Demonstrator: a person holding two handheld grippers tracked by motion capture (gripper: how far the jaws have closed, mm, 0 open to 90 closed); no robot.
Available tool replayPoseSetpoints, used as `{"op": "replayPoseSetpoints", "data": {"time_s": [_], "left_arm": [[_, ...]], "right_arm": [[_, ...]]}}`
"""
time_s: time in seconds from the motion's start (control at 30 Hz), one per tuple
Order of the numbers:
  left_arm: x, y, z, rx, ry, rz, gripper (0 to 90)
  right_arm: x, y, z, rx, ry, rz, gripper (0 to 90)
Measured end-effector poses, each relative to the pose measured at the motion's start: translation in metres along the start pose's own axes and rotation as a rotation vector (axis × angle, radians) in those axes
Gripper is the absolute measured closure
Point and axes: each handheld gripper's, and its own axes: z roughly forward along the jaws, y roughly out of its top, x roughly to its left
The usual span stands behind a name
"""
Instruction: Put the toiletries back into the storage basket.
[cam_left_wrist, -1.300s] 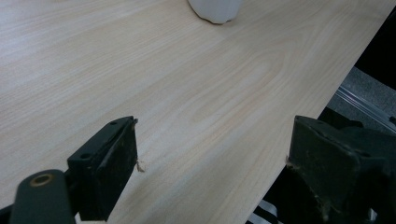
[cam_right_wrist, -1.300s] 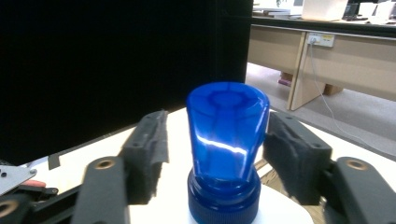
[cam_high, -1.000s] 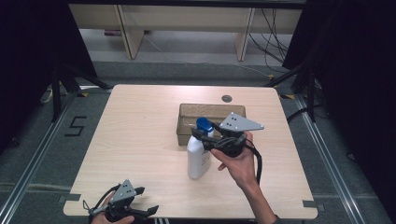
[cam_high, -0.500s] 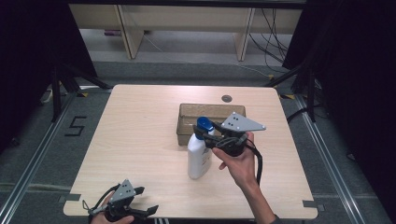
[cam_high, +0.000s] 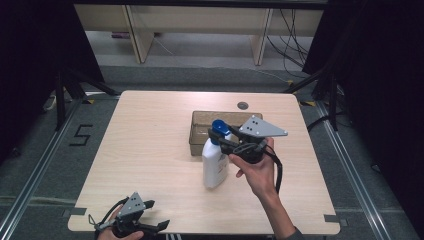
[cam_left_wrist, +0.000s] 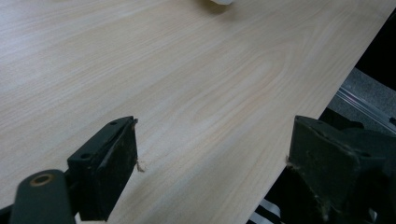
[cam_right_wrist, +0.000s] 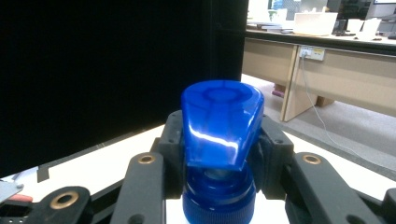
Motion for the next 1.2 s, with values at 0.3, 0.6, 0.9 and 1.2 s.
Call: {"op": "replayPoseSetpoints", "data": {"time_s": [0.3, 0.6, 0.9, 1.2], "left_arm": [[0.0, 0.0, 0.0, 0.001, 0.001, -0.009, 15.1], [0.0, 0.0, 0.0, 0.001, 0.002, -0.009, 15.1], [0.001, 0.0, -0.001, 0.006, 0.01, -0.008, 15.1], [0.001, -0.001, 0.0, 0.0, 0.009, -0.015, 15.1]], "right_arm": [[-0.006, 0.01, -0.004, -0.028, -0.003, -0.009, 61.9], [-0.01, 0.016, -0.01, -0.04, 0.001, 0.001, 61.9], [-0.02, 0.025, -0.018, -0.048, -0.016, 0.014, 61.9], [-0.033, 0.038, -0.028, -0.064, -0.044, 0.019, 61.9]]}}
